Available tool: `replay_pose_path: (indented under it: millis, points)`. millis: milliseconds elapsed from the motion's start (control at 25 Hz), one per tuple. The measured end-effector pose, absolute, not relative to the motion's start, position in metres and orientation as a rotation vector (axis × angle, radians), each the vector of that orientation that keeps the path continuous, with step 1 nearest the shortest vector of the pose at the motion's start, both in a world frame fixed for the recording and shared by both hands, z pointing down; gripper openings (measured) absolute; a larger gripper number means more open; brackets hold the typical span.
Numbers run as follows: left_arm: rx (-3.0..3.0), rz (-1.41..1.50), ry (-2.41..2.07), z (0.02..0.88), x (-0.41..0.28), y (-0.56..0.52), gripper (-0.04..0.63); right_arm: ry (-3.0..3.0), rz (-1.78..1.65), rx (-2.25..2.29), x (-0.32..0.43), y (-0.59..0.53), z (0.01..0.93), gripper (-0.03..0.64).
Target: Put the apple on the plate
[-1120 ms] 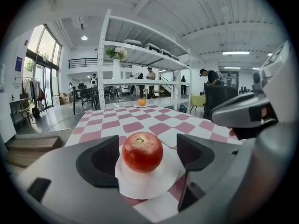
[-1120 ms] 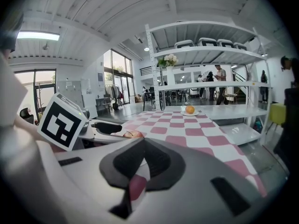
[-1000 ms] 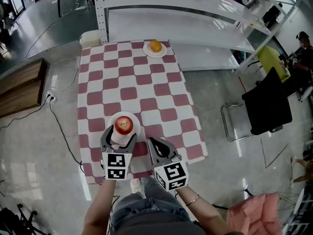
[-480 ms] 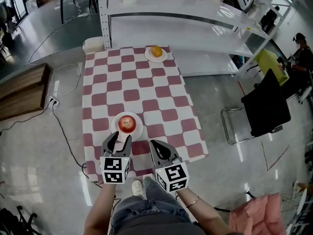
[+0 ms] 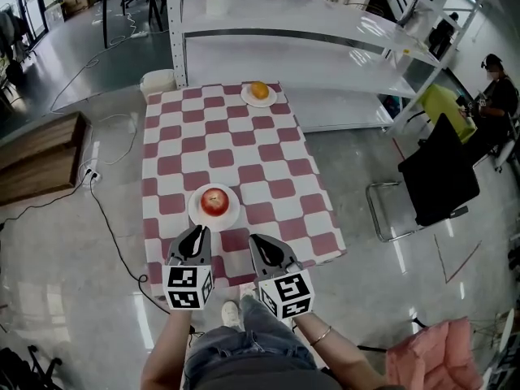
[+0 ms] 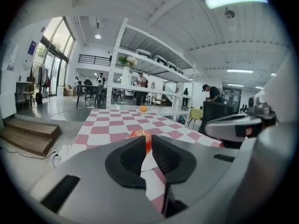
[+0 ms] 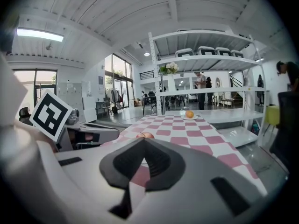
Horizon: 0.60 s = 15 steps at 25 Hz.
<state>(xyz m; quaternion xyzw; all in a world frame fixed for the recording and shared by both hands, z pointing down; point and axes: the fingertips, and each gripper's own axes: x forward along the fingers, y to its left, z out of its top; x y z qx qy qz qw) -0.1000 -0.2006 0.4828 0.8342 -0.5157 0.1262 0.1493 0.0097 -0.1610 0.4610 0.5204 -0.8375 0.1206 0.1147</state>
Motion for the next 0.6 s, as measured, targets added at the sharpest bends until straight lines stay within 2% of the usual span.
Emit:
replay_pose_path:
  millis: [600]
  points:
    - [2.409, 0.265, -1.508, 0.454, -0.131, -0.156, 0.017, -2.506, 0.274, 1.568, -0.006, -0.122, 0.437, 0.01]
